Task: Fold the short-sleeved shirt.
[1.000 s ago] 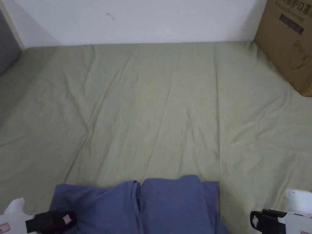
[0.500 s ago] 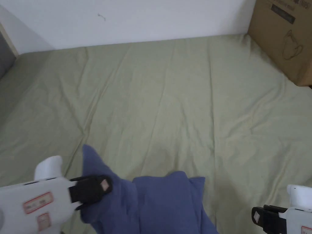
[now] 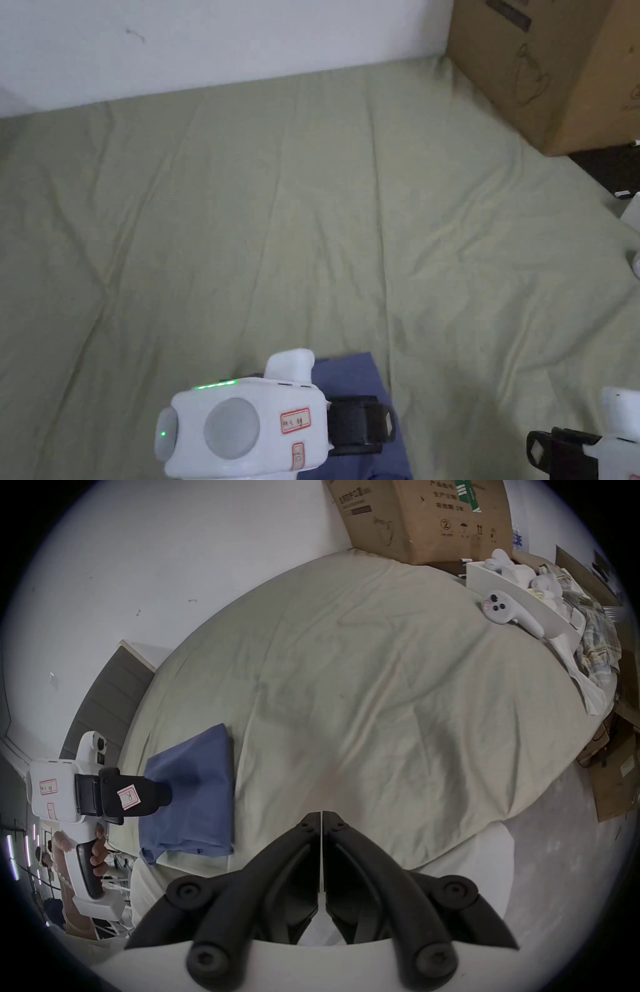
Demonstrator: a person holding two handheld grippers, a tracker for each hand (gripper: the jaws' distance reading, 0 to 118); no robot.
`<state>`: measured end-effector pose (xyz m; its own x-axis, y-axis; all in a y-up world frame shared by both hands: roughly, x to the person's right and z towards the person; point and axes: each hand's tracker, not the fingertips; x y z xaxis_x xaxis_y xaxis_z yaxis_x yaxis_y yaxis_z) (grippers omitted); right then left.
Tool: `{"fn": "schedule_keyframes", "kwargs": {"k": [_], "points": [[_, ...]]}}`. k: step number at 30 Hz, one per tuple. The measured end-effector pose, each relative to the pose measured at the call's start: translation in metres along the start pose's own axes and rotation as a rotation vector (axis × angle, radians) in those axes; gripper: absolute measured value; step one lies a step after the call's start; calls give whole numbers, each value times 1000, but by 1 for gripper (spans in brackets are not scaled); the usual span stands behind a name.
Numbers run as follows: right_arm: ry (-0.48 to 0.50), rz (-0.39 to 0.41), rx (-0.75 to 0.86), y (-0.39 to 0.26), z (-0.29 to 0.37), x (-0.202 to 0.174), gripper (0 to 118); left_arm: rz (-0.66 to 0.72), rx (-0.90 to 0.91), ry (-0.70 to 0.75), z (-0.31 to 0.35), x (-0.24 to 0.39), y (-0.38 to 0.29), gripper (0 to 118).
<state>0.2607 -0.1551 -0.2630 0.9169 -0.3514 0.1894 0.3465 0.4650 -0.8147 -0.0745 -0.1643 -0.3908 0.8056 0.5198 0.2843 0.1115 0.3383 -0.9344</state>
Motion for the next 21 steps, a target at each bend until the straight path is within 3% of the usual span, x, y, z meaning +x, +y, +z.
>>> {"fn": "schedule_keyframes", "kwargs": {"k": [3,4,7,8,10,18,21], "points": [[-10,-5,2,1,0,5,2,43,53,-1,30,-10,-3,101],[-12,-7,4,2,-2,6,2,50,82,-4,40,-17,-4,91],[-7,-20,0,3,-8,7,2,51,154,101,58,-31,-3,11],[-3,-21,-3,3,-10,7,2,43,146,157,56,-37,-3,5],[3,-15,-5,2,-12,4,2,35,107,169,51,-37,0,5],[18,-8,-15,2,-14,1,2,-40,-39,-44,-19,4,-10,4],[12,-8,-14,2,-11,2,2,-71,-119,-13,-48,19,-18,4]]}}
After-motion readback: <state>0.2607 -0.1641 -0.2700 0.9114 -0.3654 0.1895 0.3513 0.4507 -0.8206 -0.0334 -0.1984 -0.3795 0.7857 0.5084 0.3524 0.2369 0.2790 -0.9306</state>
